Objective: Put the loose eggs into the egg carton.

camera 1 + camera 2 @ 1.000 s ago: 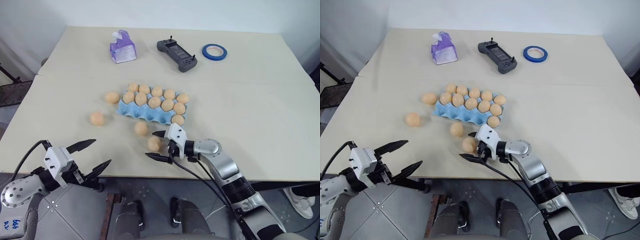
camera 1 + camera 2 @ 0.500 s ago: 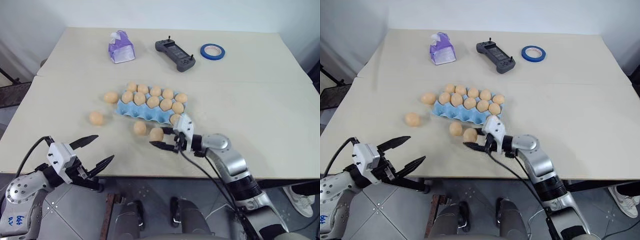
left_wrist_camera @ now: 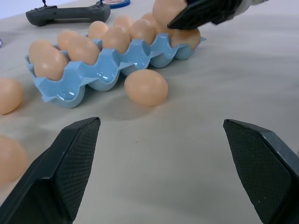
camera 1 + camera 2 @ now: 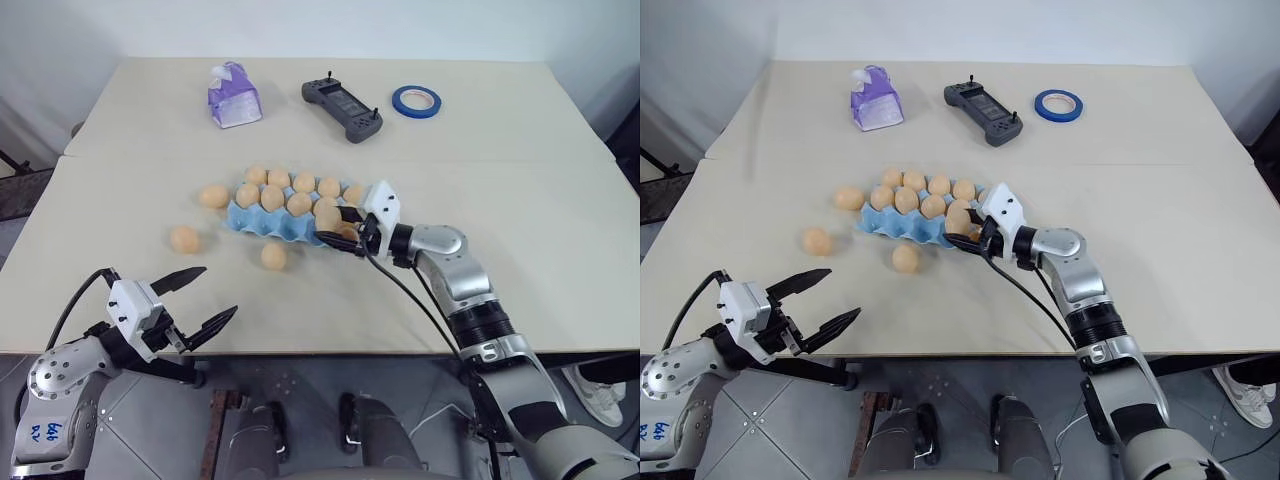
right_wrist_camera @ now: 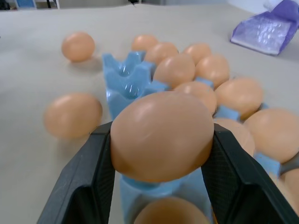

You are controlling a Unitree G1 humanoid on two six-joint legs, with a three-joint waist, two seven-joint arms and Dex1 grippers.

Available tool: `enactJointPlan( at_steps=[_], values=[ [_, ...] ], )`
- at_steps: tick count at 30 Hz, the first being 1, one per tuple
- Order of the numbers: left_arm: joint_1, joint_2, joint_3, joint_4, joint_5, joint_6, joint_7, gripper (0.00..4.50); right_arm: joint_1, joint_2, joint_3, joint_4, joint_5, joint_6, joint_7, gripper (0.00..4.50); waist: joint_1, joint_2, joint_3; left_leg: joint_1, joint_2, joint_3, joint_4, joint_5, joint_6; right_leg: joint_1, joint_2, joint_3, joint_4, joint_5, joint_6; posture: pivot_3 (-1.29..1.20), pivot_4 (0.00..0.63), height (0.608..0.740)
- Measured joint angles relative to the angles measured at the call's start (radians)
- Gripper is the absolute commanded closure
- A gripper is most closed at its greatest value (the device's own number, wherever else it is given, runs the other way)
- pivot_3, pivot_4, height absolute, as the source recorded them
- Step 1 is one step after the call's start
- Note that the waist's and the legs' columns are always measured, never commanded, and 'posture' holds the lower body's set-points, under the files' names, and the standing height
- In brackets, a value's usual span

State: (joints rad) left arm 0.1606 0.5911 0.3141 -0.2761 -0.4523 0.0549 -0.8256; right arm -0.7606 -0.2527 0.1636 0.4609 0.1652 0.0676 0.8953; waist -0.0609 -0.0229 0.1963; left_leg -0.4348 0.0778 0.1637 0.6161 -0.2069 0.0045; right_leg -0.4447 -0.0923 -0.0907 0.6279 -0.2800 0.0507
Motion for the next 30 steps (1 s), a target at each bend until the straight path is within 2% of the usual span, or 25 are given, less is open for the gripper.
enactJointPlan(
  at_steps=[4,8,11,15,18,24,27,30],
  values=[
    [0.015,0.0,0.0,-0.015,0.0,0.008,0.007,0.0,-0.009,0.021,0.001,0.016,-0.008,-0.003,-0.014,0.04,0.001,0.0,0.0,0.0,0.0,0.0,0.0,0.0,0.0,0.0,-0.001,0.0,0.001,0.0,0.0,0.0,0.15,0.74],
    [0.026,0.0,0.0,-0.024,0.0,0.013,0.009,0.0,0.014,0.005,-0.004,-0.059,0.001,0.013,-0.003,0.04,0.002,0.0,0.0,0.0,0.0,0.0,0.0,0.0,0.0,0.0,-0.001,0.0,0.0,0.0,0.0,0.0,0.15,0.74],
    [0.025,0.0,0.003,-0.025,-0.005,0.03,0.019,0.0,0.062,-0.059,-0.032,-0.156,0.036,0.034,0.031,0.04,0.009,0.0,0.0,-0.001,-0.001,-0.001,0.0,0.0,0.0,0.0,-0.002,0.0,-0.001,0.0,0.0,0.0,0.15,0.74],
    [-0.012,0.022,0.013,-0.017,-0.051,0.112,0.02,0.0,0.27,-0.189,-0.162,-0.343,0.215,0.018,0.194,0.04,0.032,-0.001,-0.001,-0.001,-0.001,-0.002,0.0,0.0,0.001,0.001,-0.002,-0.002,-0.002,0.0,0.0,0.0,0.15,0.74],
    [-0.055,0.024,0.026,0.042,-0.047,0.109,0.027,0.0,0.416,-0.285,-0.267,-0.359,0.264,-0.025,0.264,0.04,0.036,-0.001,-0.001,-0.001,-0.003,-0.002,0.001,0.0,0.001,0.001,-0.002,-0.002,-0.003,0.001,0.001,0.0,0.15,0.74],
    [-0.111,0.018,0.019,0.13,-0.013,0.093,0.038,0.0,0.57,-0.292,-0.337,-0.428,0.328,-0.062,0.279,0.04,0.018,-0.001,-0.001,0.009,0.002,-0.001,0.002,0.0,0.0,0.009,0.004,0.002,-0.004,0.002,-0.001,0.0,0.15,0.74],
    [-0.12,0.016,-0.003,0.152,0.012,0.096,0.049,0.0,0.647,-0.291,-0.331,-0.431,0.323,-0.139,0.312,0.04,0.022,-0.001,-0.001,0.011,0.008,-0.003,0.002,-0.001,-0.001,0.017,0.011,0.001,-0.018,0.004,-0.004,0.0,0.15,0.74],
    [-0.151,0.004,-0.029,0.169,0.021,0.121,0.071,0.0,0.66,-0.29,-0.316,-0.434,0.309,-0.167,0.321,0.04,0.023,-0.001,-0.001,0.009,0.009,-0.003,-0.002,-0.001,-0.001,0.017,0.015,0.004,-0.031,0.009,-0.011,0.0,0.15,0.74]
  ],
)
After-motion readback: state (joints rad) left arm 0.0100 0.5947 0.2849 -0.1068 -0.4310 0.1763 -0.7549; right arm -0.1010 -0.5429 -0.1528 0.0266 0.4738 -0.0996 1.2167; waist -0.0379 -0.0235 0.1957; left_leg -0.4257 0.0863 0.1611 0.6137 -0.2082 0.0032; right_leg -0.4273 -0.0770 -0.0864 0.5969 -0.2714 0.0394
